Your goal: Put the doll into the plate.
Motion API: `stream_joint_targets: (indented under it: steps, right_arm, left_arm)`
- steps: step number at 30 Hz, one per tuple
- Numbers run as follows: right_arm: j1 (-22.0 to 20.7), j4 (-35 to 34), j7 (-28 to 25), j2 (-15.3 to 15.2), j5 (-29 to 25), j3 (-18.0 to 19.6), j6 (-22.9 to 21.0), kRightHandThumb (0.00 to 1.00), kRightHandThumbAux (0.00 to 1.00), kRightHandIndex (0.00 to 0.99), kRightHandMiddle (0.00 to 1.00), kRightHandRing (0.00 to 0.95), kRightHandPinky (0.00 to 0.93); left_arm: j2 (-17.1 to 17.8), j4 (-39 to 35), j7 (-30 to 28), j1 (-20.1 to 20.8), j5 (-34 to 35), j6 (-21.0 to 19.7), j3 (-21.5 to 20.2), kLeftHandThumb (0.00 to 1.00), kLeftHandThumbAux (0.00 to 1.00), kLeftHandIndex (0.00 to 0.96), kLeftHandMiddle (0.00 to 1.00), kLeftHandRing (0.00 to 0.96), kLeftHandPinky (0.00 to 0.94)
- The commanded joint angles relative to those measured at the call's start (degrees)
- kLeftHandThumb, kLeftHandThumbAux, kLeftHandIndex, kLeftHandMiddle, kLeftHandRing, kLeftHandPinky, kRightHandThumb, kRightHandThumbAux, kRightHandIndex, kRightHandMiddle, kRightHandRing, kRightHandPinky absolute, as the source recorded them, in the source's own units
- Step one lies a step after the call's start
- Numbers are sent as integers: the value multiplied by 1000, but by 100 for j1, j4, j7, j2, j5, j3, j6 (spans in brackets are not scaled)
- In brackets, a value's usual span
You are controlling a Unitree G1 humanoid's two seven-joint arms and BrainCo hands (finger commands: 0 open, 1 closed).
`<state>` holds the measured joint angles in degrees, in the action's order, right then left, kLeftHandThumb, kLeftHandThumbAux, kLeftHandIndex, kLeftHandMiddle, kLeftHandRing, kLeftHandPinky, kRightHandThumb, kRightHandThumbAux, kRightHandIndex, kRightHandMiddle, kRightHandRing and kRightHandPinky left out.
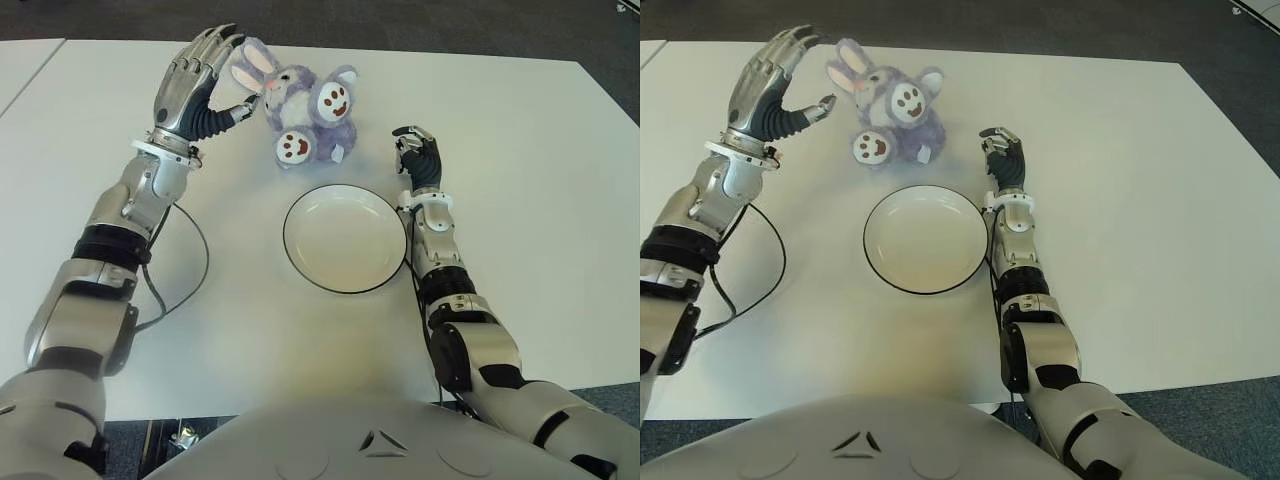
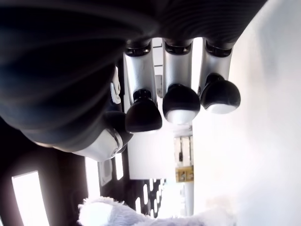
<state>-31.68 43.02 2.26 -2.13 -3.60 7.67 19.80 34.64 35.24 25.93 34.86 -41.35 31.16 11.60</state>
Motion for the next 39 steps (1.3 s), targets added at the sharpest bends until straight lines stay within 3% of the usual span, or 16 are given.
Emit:
stream_joint_targets:
  steps: [1, 14, 28, 39]
  right_arm:
    - [214, 216, 2, 70, 10, -18, -159, 705, 721, 440, 872, 871, 857]
    - [179, 237, -54, 42, 11, -31, -272, 706, 720, 440, 870, 873, 853]
    - [199, 159, -65, 8, 51, -79, -412, 704, 721, 440, 862, 868, 849]
    - [250, 47, -70, -22, 64, -132, -518, 705, 720, 440, 872, 875, 860]
  left_arm:
    - [195, 70, -141, 121, -329, -47, 256, 408, 231, 0, 0, 0, 0]
    - [360, 210, -64, 624, -822, 312, 825, 486, 145, 0, 0, 0, 0]
    - [312, 634, 487, 1279, -1502, 419, 1429, 481, 169, 0, 0, 0, 0]
    - [226, 1670, 1153, 2241, -2211, 703, 2230, 427, 172, 0, 0, 0, 0]
